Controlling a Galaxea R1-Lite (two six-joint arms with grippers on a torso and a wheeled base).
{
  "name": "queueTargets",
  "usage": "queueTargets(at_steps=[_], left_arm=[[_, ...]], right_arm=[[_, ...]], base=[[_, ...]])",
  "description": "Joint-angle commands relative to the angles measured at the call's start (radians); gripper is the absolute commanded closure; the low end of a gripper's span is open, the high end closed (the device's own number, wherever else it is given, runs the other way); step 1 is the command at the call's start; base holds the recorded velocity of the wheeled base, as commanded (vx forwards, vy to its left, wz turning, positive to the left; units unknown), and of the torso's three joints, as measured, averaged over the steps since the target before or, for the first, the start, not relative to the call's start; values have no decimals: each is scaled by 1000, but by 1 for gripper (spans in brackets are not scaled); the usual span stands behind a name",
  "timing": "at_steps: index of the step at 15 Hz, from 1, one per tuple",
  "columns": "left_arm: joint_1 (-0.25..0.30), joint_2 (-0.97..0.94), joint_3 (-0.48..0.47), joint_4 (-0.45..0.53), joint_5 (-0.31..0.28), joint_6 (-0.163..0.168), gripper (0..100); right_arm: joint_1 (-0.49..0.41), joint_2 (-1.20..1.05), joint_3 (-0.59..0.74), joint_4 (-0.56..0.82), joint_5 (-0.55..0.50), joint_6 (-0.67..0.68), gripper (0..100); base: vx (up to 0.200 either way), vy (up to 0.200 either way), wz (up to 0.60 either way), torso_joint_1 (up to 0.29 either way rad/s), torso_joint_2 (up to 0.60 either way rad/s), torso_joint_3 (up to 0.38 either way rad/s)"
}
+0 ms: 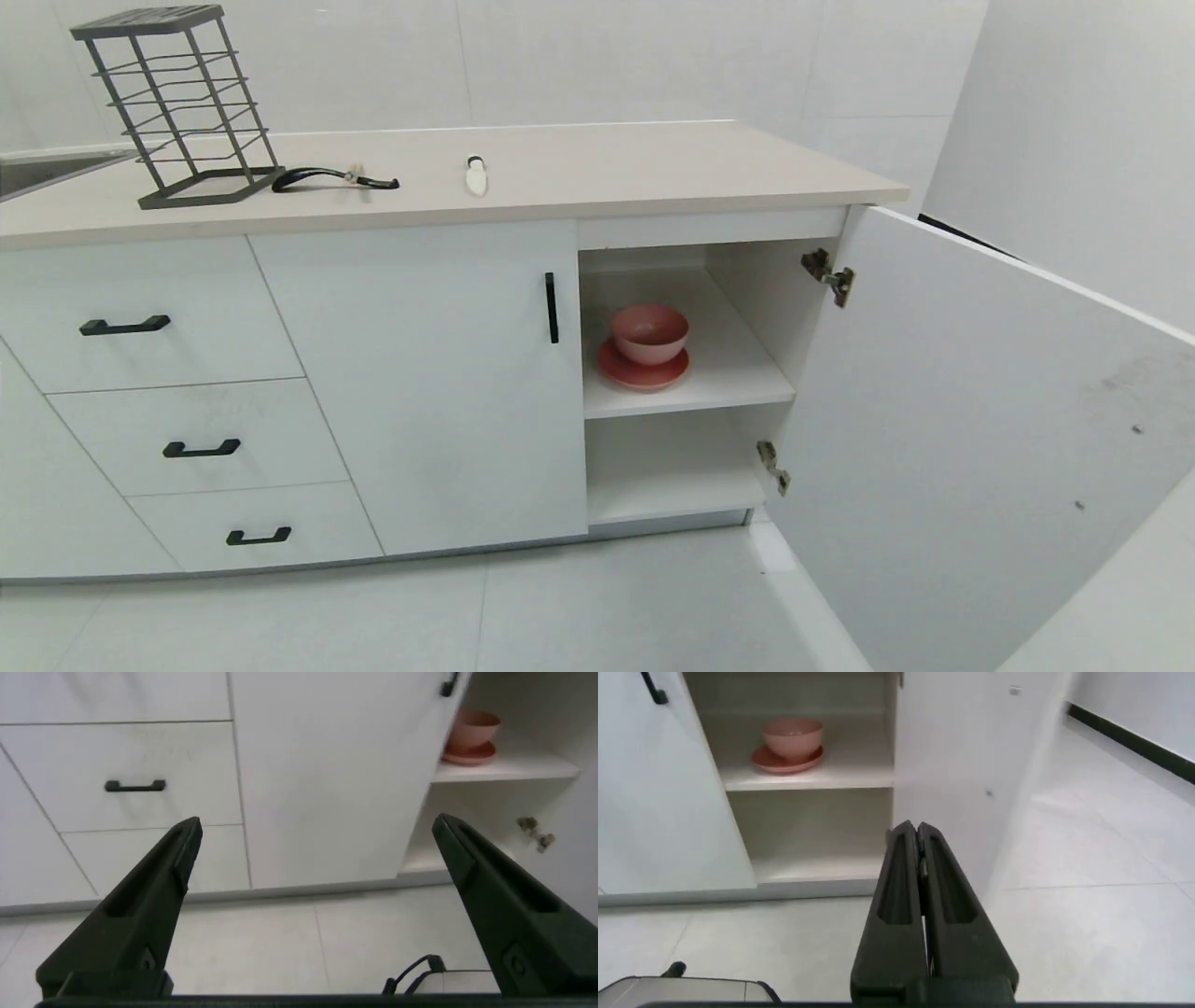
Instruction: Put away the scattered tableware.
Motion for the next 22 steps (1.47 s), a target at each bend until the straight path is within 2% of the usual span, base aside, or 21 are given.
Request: queueTargets(at_steps=[1,13,16,17,18,19,20,21,22], left_arm=[[0,1,0,1,1,-3,0],[0,1,0,1,1,-6,0],[0,1,0,1,1,-6,0],[0,1,0,1,1,-6,0],[0,1,0,1,1,-7,0],[0,1,0,1,1,-6,0],[0,1,0,1,1,-4,0],[0,1,0,1,1,-6,0],[0,1,0,1,1,-6,0]], right_arm=[[-1,2,0,-3,0,0,100],[-1,2,0,-7,2,-9,100],[-1,2,0,-4,0,-3,100],[-2,2,0,-98,0,-11,100],[-2,2,0,-253,0,-19,100],[-7,7,-17,-273,6,-29,100],[-18,65,-66,-202,52,-29,100],[-15,177,-123,-165,111,-29,100],[-13,310,-160,-193,112,-45,100]], base=[[0,-200,0,-7,-7,7],[0,-200,0,1,3,2],[0,0,0,0,0,0],[0,0,0,0,0,0],[0,0,0,0,0,0],[0,0,0,0,0,0],[0,0,0,0,0,0],[0,0,0,0,0,0],[0,0,0,0,0,0]])
